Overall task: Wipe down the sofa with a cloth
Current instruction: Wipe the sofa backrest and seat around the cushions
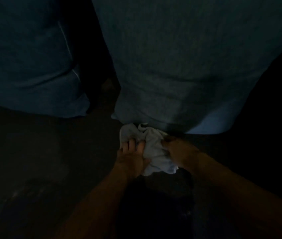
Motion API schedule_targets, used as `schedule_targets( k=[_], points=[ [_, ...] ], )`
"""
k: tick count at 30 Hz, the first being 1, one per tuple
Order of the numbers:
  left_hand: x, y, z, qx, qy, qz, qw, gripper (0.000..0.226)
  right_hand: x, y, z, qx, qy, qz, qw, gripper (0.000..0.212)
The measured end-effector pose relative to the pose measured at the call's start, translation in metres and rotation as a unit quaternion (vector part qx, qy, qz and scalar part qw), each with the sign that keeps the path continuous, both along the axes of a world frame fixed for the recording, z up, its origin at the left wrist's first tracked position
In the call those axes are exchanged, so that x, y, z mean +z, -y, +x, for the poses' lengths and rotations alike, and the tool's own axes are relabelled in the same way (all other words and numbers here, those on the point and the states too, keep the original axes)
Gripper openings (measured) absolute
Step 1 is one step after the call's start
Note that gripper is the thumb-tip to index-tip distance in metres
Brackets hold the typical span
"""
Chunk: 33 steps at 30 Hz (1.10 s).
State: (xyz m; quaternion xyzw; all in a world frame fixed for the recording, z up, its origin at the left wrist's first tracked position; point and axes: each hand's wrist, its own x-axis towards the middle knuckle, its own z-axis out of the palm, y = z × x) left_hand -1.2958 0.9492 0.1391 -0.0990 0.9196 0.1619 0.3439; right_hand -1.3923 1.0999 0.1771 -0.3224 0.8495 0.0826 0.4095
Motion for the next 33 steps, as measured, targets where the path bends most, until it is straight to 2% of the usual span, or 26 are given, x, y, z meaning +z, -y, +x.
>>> schedule_targets(
  k=[2, 5, 9, 11, 12, 14, 17, 20, 22, 26, 29, 33],
  points=[
    [-0.003, 0.004, -0.007, -0.020, -0.003, 0.006, 1.000, 0.077, -0.007, -0.001, 0.001, -0.008, -0.030, -0.029, 0.999, 0.052],
    [0.003, 0.011, -0.019, -0.047, -0.015, -0.005, 0.999, 0.073, 0.002, -0.001, -0.004, -0.049, -0.030, -0.083, 0.995, 0.047],
    [0.019, -0.018, -0.024, 0.019, -0.089, 0.064, 0.994, 0.054, 0.011, -0.008, 0.002, -0.088, -0.001, -0.101, 0.991, 0.045],
    [0.024, -0.039, -0.025, 0.060, -0.091, 0.114, 0.987, 0.046, 0.015, -0.026, -0.003, -0.101, -0.009, -0.076, 0.992, 0.038],
    [0.025, -0.052, -0.027, 0.056, -0.092, 0.138, 0.985, 0.052, 0.017, -0.039, -0.009, -0.096, -0.015, -0.058, 0.994, 0.037],
    [0.025, -0.080, -0.033, 0.018, -0.123, 0.166, 0.978, 0.065, 0.025, -0.069, -0.024, -0.078, -0.048, -0.025, 0.995, 0.036],
    [0.020, -0.117, -0.056, -0.043, -0.191, 0.185, 0.963, 0.052, 0.028, -0.113, -0.043, -0.064, -0.118, 0.008, 0.991, 0.040],
    [-0.002, -0.135, -0.071, -0.161, -0.207, 0.102, 0.960, 0.078, 0.012, -0.137, -0.047, -0.080, -0.146, 0.020, 0.986, 0.041],
    [-0.018, -0.140, -0.071, -0.171, -0.194, 0.057, 0.964, 0.088, -0.006, -0.145, -0.041, -0.119, -0.128, -0.006, 0.985, 0.045],
    [-0.038, -0.142, -0.072, -0.200, -0.216, 0.028, 0.955, 0.099, -0.036, -0.156, -0.027, -0.174, -0.080, -0.069, 0.979, 0.066],
    [-0.037, -0.141, -0.075, -0.224, -0.197, 0.008, 0.954, 0.097, -0.039, -0.164, -0.027, -0.075, -0.148, -0.134, 0.977, 0.072],
    [-0.014, -0.151, -0.071, -0.212, -0.163, 0.026, 0.963, 0.065, -0.028, -0.170, -0.014, -0.112, -0.148, -0.144, 0.972, 0.075]
  ],
)
